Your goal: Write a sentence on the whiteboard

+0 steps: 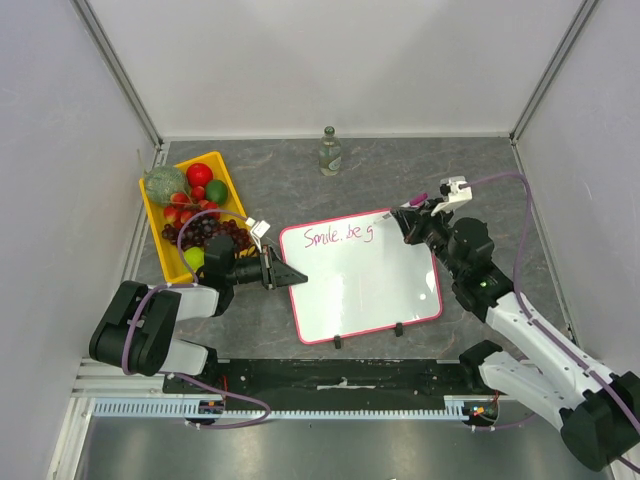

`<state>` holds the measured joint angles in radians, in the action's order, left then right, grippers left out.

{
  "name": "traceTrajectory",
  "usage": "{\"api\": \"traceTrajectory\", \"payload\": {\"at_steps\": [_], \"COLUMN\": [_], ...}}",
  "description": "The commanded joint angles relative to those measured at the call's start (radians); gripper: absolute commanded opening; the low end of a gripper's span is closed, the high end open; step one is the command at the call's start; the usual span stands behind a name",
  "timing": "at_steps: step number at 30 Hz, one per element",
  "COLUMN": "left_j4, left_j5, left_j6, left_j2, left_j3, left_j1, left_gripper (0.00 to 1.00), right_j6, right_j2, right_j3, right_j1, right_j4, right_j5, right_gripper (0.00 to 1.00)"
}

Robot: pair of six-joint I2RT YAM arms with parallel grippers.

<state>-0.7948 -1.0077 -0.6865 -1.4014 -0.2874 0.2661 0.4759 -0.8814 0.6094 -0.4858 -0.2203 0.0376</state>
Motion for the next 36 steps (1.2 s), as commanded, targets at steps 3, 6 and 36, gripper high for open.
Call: {"api": "traceTrajectory", "payload": {"at_steps": [3,6,36], "left_j4": [0.035,0.035,0.032], "left_j5": [0.046,0.046,0.043], "left_j6": [0.107,0.108,0.107], "left_j2": [-0.007,-0.007,-0.005], "left_j3": [0.021,0.019,0.021], "left_j1": [0.01,0.01,0.01], "left_gripper": [0.02,0.02,0.02], "right_j6": [-0.025,-0.022,-0.005], "right_j2": [-0.03,-0.037,-0.018], "right_j3": [0.046,0.044,-0.043], "right_j1": [0.009,0.009,0.015], "right_j4": [-0.014,-0.03,-0.011], "right_j5": [0.022,0.016,-0.011], "right_gripper": [0.0,0.0,0.0]}}
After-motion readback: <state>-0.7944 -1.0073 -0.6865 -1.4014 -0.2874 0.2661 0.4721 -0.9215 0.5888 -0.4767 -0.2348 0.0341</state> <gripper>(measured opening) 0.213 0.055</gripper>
